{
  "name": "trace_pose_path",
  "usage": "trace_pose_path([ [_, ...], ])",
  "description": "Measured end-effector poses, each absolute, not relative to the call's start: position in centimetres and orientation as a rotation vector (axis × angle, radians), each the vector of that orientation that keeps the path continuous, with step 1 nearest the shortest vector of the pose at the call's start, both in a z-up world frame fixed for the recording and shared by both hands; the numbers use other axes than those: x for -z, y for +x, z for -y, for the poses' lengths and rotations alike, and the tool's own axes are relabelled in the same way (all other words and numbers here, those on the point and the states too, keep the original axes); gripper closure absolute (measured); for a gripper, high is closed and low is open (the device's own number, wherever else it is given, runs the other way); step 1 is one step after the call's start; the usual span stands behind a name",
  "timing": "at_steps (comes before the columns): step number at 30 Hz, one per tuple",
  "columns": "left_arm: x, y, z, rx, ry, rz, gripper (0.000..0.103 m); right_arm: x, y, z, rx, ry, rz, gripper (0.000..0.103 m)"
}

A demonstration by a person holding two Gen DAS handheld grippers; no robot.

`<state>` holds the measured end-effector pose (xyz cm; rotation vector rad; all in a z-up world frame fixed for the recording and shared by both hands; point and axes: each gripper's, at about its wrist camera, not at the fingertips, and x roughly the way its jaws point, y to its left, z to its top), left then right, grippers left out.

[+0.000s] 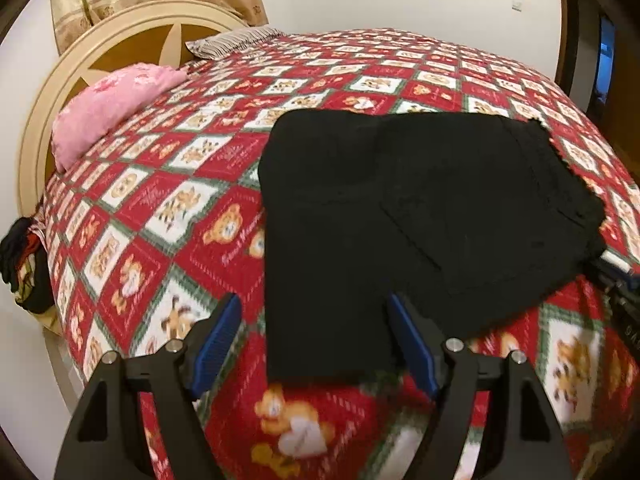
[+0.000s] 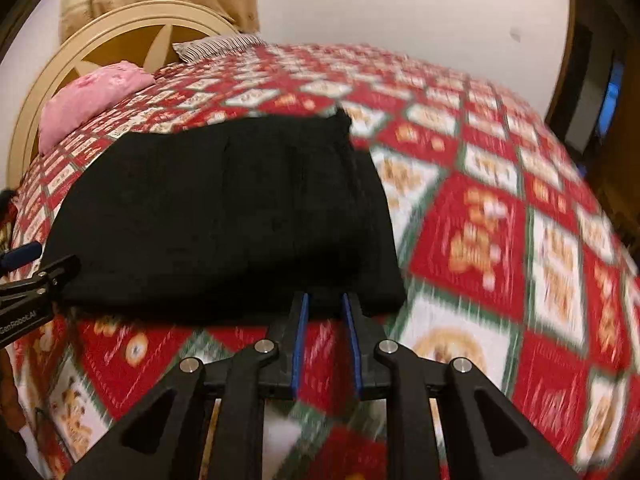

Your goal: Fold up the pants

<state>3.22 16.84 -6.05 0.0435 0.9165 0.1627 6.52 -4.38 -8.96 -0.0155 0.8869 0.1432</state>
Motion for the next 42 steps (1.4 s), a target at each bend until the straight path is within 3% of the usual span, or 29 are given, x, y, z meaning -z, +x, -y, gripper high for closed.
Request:
trace_pose_path([
  [2, 6.1, 2.5, -16.9, -0.144, 0.022, -0.940, 0.025, 8.8, 5.3, 4.4, -0.140, 0.010, -0.883, 0.084],
  [4, 6.4, 1.5, -16.8, -0.126, 0.012, -0.972, 0.025, 8.5, 3.9, 4.1, -0.140, 0.017, -0.879, 0.075],
  [6, 6.9, 0.6, -16.2, -0.110, 0.030, -0.990, 0.025, 8.4, 2.6, 3.7, -0.129, 0.020, -0.883, 0.043],
  [7, 7.3, 0.2, -15.8, -0.113, 0.053, -0.997, 0.025, 8.3, 2.2, 3.5, -0.126, 0.020, -0.883, 0.040],
  [16, 7.8, -1.4, -14.8, -0.109, 0.075, -1.008, 0.025, 8.5, -1.0, 2.9, -0.116, 0.000, -0.934, 0.039],
  [23, 8.1, -2.9, -14.9, -0.104, 0.061, -1.089, 0.011, 8.5, -2.3, 2.6, -0.062, -0.050, -1.046, 0.039],
  [27, 7.8, -3.9, -15.3, -0.114, 0.061, -1.117, 0.011, 7.7, -3.7, 2.4, -0.045, -0.077, -1.039, 0.039],
  [32, 4.7, -6.9, -15.0, -0.120, 0.120, -0.972, 0.011, 4.9, -6.3, 2.4, -0.045, -0.019, -0.944, 0.039],
  [35, 2.3, -9.4, -15.0, -0.113, 0.128, -0.840, 0.000, 2.9, -8.3, 2.2, -0.039, 0.006, -0.860, 0.039],
  [42, -1.0, -13.1, -15.7, -0.071, 0.129, -0.636, 0.000, -0.3, -13.5, 1.4, -0.008, 0.030, -0.701, 0.039],
])
